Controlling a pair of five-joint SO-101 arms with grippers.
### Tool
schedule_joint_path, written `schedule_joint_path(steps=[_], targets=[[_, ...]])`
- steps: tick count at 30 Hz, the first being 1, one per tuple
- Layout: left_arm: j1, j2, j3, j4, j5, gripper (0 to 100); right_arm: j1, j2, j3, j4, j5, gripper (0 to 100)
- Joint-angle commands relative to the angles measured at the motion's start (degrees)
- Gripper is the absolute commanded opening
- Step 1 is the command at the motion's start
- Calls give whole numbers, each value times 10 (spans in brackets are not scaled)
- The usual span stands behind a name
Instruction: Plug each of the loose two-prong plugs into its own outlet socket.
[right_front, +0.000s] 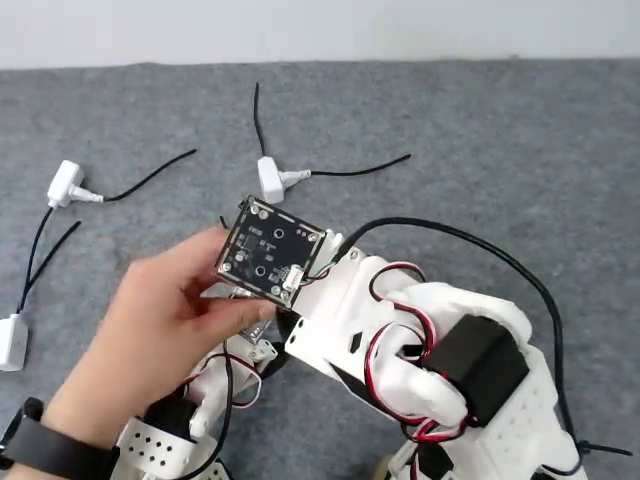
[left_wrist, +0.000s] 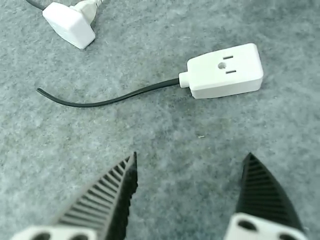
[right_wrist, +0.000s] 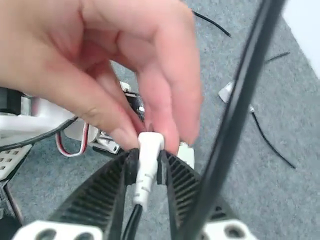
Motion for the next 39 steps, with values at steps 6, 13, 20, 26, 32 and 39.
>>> schedule_joint_path(steps=[6,13,20,26,32,39], targets=[[-4,2,-6,0,-4,316,10,3,-3,-2,9,9],[-4,2,-6,0,-4,316,12,4,-3,-4,10,9],[-4,2,-6,0,-4,316,91,15,0,-8,55,9],[-4,2,-6,0,-4,316,139,69,-3,-15,65,9],[-4,2,-6,0,-4,316,138,56,-8,-55,25,9],[0,2,-6,0,-4,316,114,55,-9,-42,22,9]])
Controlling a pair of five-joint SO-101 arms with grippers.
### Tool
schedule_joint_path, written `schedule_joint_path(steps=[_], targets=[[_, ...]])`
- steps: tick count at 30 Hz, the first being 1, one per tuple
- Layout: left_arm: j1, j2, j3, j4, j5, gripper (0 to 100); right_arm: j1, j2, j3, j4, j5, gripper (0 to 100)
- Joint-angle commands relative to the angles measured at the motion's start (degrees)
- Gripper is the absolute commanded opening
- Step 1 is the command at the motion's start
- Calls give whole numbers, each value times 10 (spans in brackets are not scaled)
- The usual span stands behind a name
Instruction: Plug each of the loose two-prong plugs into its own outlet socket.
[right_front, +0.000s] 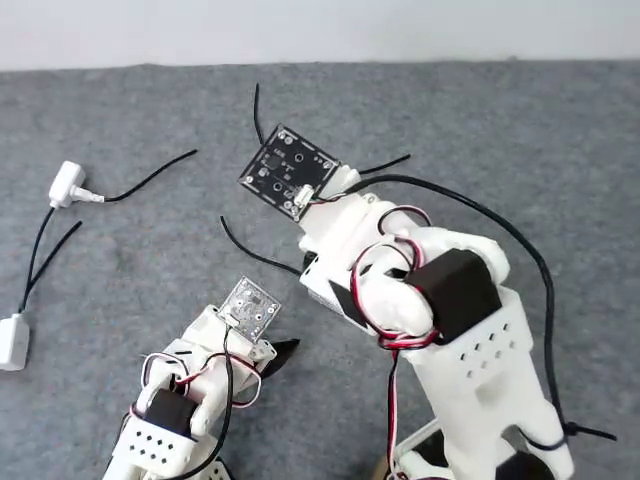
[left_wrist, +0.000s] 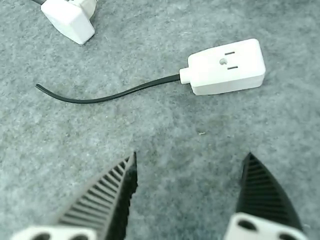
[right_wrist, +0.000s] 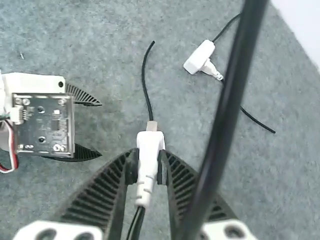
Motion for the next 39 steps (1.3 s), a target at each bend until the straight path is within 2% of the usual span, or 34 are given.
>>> schedule_joint_path(steps=[1,6,12,17,21,24,28,31,35,39], targets=[[4,-4,-6,1,-4,316,-4,-11,-11,3,4,9],[-2,-4,-28,4,-4,316,15,9,-11,7,55,9],[-149,1,-197,84,1,316,62,82,-23,1,106,9],[-120,1,-269,109,9,316,63,145,-81,6,195,9],[-120,1,-252,75,50,316,25,198,-93,36,320,9],[-184,0,-214,36,53,317,4,239,-92,70,417,9],[-275,-2,-145,-36,54,317,0,281,-91,70,493,9],[-305,1,-131,-69,76,317,-23,302,-91,71,534,9],[-303,1,-110,-106,83,317,-71,306,-91,71,549,9],[-302,1,-93,-137,83,317,-82,311,-91,71,601,9]])
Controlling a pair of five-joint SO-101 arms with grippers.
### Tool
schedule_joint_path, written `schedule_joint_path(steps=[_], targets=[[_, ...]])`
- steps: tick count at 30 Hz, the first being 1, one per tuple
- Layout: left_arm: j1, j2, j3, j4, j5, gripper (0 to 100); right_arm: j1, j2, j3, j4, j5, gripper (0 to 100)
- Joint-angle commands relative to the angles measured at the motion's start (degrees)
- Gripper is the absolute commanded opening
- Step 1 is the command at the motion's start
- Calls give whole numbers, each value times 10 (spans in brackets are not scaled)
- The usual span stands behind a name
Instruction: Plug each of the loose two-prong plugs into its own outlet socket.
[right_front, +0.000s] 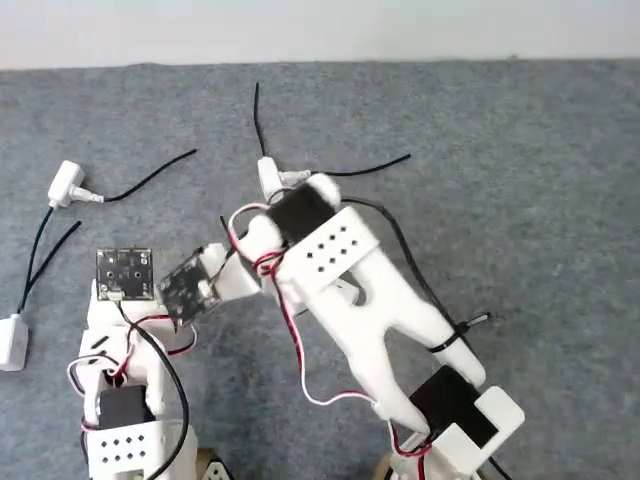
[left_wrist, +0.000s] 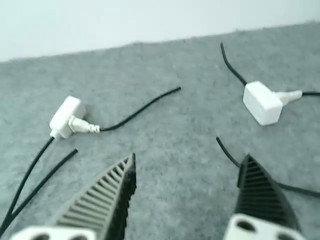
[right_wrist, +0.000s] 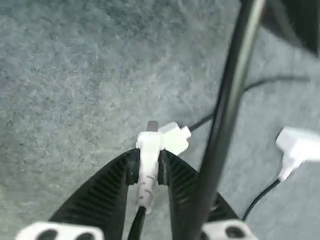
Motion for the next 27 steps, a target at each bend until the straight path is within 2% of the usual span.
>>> schedule_joint_path(steps=[1,8,12,16,20,24,27], targets=[[-4,-1,8,-44,10,317,-7,0,-31,22,47,9],[-4,-1,15,-54,9,317,-4,1,7,10,113,9],[-4,-1,26,-72,-1,317,32,1,16,-14,127,9],[-4,-1,27,-72,-2,317,69,1,16,5,191,9],[19,-1,33,-70,-12,317,101,1,16,7,211,9],[34,-1,35,-69,-25,317,149,1,14,5,285,9],[35,-1,34,-67,-25,317,162,17,13,2,295,9]])
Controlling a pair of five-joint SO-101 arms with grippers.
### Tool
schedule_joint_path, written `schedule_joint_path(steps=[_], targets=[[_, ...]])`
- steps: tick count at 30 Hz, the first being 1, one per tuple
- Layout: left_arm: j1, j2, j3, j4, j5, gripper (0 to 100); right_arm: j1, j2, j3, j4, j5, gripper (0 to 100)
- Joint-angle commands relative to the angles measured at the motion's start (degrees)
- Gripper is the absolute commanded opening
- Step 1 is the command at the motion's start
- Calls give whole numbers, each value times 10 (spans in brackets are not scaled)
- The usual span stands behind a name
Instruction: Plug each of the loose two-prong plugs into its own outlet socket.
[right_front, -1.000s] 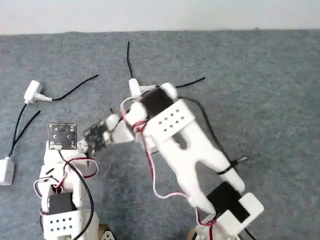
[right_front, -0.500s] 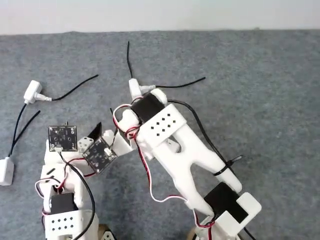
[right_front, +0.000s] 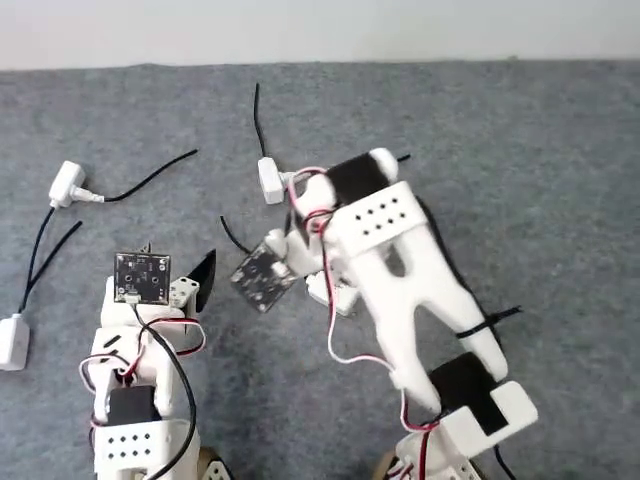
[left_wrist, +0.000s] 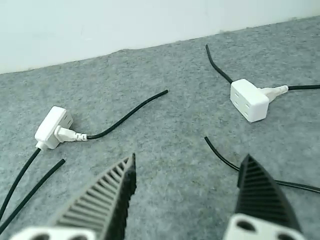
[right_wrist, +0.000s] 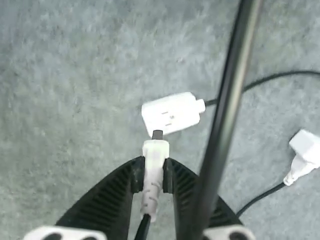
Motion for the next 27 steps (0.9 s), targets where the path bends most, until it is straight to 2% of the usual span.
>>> schedule_joint_path(steps=[1,6,12,18,27], targets=[[6,-1,-8,-11,-5,317,17,22,-6,-1,23,9],[6,-4,-9,-1,-5,317,16,93,-10,-36,3,9],[19,-4,-10,-1,-9,317,15,151,-83,24,10,9],[28,-4,-9,0,-23,316,16,160,-92,25,16,9],[29,-4,-9,-1,-25,316,16,158,-93,26,79,9]])
